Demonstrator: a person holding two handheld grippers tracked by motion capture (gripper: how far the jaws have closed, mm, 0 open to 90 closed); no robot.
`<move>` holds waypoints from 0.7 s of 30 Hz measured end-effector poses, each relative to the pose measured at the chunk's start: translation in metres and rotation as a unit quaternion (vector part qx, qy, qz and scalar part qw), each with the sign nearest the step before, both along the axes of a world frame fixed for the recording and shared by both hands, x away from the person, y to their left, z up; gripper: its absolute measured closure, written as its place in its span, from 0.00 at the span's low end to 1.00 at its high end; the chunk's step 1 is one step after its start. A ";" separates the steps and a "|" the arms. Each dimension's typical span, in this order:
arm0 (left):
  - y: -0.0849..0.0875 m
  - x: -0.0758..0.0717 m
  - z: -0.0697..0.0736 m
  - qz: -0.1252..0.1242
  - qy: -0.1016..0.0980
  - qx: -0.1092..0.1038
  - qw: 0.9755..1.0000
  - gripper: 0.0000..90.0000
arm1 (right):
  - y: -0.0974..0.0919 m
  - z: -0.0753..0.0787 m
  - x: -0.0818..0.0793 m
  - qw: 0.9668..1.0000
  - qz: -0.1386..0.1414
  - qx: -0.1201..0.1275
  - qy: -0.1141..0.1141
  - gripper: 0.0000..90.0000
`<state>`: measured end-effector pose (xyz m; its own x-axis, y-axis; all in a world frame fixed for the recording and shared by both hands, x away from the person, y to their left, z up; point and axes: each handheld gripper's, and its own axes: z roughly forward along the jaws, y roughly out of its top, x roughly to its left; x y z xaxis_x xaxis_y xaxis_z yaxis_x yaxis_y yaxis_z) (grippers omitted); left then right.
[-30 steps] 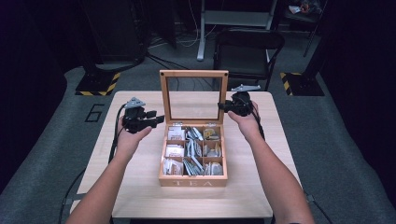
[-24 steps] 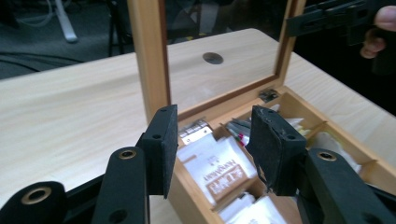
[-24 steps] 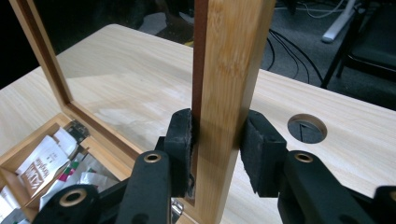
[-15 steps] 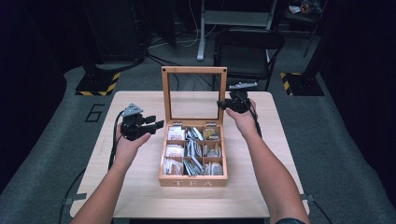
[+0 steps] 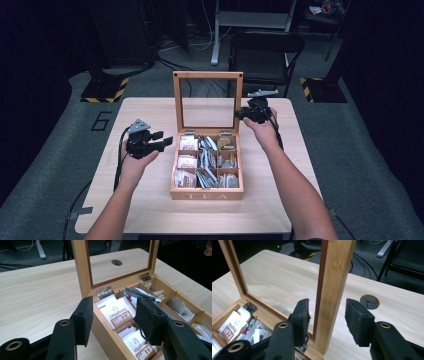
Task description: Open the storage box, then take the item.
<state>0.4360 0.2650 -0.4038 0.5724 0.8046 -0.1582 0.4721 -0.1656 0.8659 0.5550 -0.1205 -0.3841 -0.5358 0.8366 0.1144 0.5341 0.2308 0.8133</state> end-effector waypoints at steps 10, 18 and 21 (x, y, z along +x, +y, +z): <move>0.010 -0.013 -0.013 0.009 0.006 0.012 1.000 0.50 | -0.011 0.003 -0.045 0.999 0.026 0.000 -0.019 0.52; 0.018 -0.016 -0.016 0.014 0.011 0.004 1.000 0.49 | -0.001 -0.013 -0.087 0.998 0.044 -0.033 -0.012 0.45; 0.016 -0.017 -0.016 0.014 0.009 0.002 1.000 0.48 | 0.002 -0.016 -0.097 0.998 0.050 -0.030 -0.011 0.46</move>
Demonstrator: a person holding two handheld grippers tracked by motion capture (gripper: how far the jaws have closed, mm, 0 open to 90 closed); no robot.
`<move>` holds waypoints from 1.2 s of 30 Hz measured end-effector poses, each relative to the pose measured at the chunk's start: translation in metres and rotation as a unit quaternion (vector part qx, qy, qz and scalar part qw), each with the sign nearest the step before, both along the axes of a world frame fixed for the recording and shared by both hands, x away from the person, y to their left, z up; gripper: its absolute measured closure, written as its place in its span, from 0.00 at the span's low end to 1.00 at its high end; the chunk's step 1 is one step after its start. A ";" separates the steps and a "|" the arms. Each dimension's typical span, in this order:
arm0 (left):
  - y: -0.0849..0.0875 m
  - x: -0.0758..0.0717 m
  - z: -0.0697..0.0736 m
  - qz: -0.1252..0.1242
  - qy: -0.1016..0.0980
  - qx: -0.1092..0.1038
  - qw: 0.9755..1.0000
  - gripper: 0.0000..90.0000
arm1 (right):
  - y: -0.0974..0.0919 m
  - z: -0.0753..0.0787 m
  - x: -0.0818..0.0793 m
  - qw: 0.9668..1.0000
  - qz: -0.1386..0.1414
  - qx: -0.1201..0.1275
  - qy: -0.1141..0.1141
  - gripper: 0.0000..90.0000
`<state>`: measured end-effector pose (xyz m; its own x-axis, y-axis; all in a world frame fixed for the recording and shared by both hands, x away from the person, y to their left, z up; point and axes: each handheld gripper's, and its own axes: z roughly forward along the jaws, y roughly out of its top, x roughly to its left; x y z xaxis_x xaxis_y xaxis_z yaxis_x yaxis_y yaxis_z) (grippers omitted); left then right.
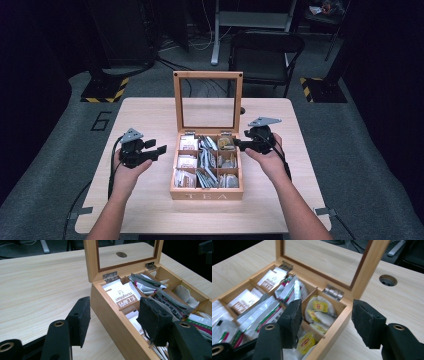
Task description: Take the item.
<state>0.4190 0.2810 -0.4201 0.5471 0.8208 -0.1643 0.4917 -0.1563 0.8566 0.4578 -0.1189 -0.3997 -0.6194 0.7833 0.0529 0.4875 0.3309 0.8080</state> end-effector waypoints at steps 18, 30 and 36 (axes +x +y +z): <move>-0.008 -0.001 -0.001 -0.018 0.002 0.010 1.000 0.47 | 0.012 -0.014 -0.054 0.999 0.043 -0.007 -0.020 0.53; -0.009 -0.003 -0.004 -0.021 0.005 0.013 1.000 0.47 | 0.036 -0.027 -0.070 0.996 0.085 0.005 -0.009 0.58; -0.008 -0.002 -0.005 -0.020 0.006 0.012 1.000 0.47 | 0.047 -0.034 -0.073 0.995 0.102 0.002 0.005 0.65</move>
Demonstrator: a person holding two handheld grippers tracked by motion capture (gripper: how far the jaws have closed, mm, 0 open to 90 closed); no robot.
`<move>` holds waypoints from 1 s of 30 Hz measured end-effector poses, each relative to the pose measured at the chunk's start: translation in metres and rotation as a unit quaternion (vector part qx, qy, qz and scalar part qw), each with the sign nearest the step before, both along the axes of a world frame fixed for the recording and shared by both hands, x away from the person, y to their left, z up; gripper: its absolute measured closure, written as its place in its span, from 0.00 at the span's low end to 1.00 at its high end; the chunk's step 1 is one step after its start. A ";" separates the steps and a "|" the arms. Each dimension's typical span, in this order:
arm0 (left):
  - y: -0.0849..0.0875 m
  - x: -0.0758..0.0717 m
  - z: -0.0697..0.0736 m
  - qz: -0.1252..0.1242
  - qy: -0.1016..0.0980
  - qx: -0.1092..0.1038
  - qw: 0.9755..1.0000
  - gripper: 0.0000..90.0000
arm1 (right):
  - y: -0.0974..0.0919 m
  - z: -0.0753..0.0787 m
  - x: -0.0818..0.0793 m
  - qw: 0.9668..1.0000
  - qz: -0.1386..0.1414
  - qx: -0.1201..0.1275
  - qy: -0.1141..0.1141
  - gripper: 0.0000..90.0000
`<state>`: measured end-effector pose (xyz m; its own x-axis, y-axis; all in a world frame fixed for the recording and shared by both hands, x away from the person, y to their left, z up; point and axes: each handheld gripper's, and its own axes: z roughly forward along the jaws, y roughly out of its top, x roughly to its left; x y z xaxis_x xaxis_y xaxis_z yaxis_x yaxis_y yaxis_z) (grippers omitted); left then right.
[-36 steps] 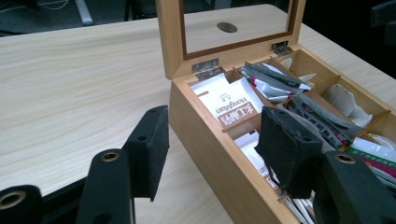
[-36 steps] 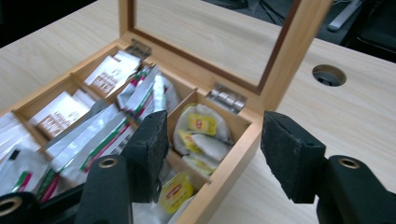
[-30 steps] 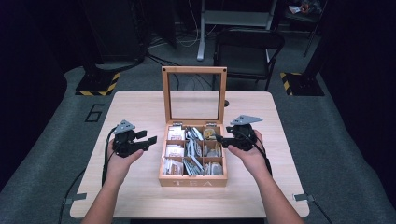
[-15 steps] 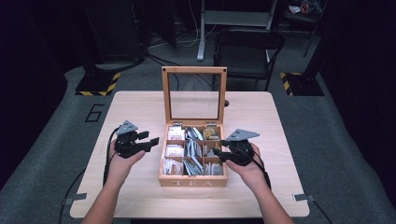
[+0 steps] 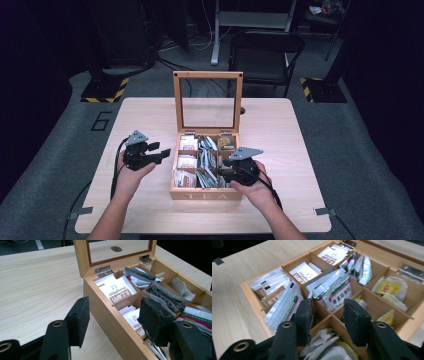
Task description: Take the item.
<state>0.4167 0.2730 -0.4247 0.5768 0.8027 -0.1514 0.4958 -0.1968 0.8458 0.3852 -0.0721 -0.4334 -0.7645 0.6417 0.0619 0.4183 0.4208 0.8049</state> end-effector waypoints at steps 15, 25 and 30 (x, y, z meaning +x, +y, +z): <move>0.004 -0.001 0.000 0.007 -0.001 -0.006 1.000 0.47 | 0.020 -0.015 -0.004 1.000 0.026 -0.005 0.015 0.70; 0.005 -0.001 0.000 0.009 -0.001 -0.006 1.000 0.47 | 0.027 -0.022 -0.003 1.000 0.021 -0.012 0.017 0.80; 0.006 -0.001 0.000 0.010 0.000 -0.008 1.000 0.47 | 0.031 -0.024 -0.003 0.999 0.021 -0.013 0.020 0.84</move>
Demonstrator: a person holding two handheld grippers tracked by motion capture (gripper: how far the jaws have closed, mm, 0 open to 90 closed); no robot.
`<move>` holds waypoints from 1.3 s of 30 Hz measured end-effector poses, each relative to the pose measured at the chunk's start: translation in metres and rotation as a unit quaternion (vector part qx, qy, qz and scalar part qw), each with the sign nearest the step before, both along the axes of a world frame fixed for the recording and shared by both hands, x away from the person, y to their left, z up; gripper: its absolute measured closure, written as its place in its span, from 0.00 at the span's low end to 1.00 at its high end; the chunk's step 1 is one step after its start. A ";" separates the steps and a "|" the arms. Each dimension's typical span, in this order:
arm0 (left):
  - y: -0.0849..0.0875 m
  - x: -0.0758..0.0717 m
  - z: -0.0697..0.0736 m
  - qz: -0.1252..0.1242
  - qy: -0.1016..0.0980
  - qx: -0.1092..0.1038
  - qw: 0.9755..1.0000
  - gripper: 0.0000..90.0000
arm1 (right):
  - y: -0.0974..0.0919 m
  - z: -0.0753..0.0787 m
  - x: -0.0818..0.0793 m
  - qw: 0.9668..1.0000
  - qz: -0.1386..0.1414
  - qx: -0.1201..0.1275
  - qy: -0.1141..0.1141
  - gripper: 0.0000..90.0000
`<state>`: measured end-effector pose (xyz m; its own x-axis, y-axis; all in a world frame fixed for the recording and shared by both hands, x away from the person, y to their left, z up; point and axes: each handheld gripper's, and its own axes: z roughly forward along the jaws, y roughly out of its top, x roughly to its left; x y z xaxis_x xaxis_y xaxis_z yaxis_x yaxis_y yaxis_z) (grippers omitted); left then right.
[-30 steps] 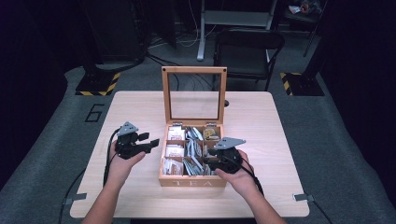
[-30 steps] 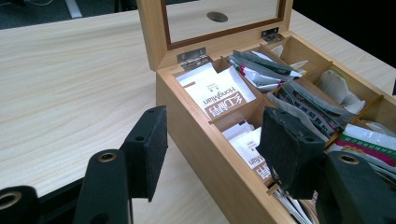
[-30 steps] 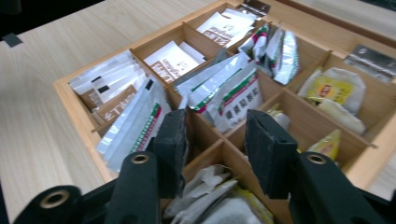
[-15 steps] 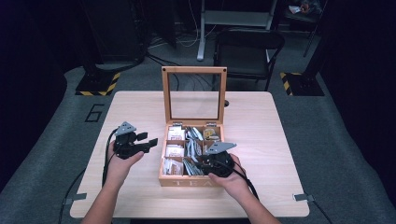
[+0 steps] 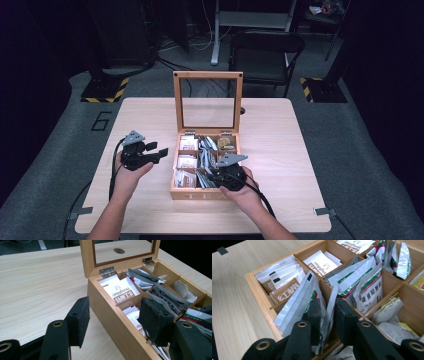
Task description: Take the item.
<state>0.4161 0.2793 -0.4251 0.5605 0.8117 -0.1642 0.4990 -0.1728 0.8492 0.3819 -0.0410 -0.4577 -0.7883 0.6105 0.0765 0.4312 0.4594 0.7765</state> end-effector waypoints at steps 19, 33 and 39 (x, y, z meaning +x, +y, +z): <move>0.000 -0.001 0.000 0.000 0.002 0.001 1.000 0.47 | 0.009 -0.003 -0.002 1.000 0.014 -0.015 -0.001 1.00; 0.000 -0.001 -0.001 0.002 0.002 0.001 1.000 0.47 | 0.006 0.016 -0.004 1.000 0.017 0.007 0.000 1.00; 0.000 -0.001 -0.001 0.003 0.002 0.001 1.000 0.47 | 0.002 0.027 -0.005 1.000 0.020 0.018 -0.001 1.00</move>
